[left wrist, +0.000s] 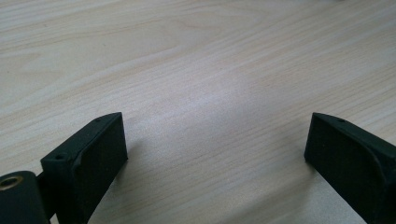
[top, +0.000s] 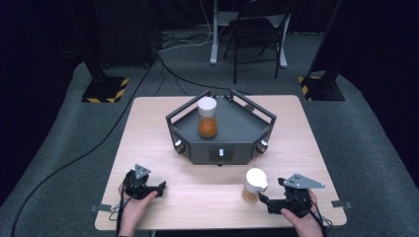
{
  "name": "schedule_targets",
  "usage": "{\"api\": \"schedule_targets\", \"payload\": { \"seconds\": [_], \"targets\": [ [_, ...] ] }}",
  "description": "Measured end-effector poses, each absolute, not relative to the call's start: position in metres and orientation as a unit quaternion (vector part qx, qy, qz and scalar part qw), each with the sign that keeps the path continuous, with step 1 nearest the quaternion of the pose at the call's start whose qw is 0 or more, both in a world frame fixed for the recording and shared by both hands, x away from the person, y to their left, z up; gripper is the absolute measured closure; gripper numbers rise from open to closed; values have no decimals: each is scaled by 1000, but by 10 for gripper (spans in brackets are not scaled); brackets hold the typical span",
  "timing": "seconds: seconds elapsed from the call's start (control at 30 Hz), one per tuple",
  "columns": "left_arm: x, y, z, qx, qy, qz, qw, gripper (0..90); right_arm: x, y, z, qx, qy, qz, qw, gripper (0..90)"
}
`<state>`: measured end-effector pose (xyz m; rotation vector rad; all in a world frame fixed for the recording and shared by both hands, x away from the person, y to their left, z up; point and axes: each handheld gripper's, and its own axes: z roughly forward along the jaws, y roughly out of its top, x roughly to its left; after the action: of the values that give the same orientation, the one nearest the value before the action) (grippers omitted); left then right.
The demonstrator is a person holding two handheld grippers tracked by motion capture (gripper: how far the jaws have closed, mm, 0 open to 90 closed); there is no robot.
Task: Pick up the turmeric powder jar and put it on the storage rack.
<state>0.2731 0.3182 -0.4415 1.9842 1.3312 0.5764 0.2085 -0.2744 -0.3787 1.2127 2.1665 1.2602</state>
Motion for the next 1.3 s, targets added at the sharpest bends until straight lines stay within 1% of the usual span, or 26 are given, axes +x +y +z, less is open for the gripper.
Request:
{"api": "schedule_targets", "payload": {
  "seconds": [0.37,0.6,0.7,0.8,0.87,1.1,1.3],
  "targets": [
    [273,318,-442,761,510,221,335,49,219,-252,-393,424,763,450,190,129],
    [273,318,-442,761,510,221,335,49,230,-239,-396,422,767,446,187,160],
    [273,318,-442,761,510,221,335,49,233,-233,-400,420,766,448,190,198],
    [273,318,-442,761,510,221,335,49,236,-227,-403,419,767,445,193,273],
    [273,318,-442,761,510,221,335,48,236,-225,-404,418,767,443,202,287],
    [274,318,-441,762,509,220,335,46,237,-223,-395,427,767,431,209,296],
    [274,318,-442,761,510,220,336,44,242,-228,-375,426,768,430,208,296]
  ]
}}
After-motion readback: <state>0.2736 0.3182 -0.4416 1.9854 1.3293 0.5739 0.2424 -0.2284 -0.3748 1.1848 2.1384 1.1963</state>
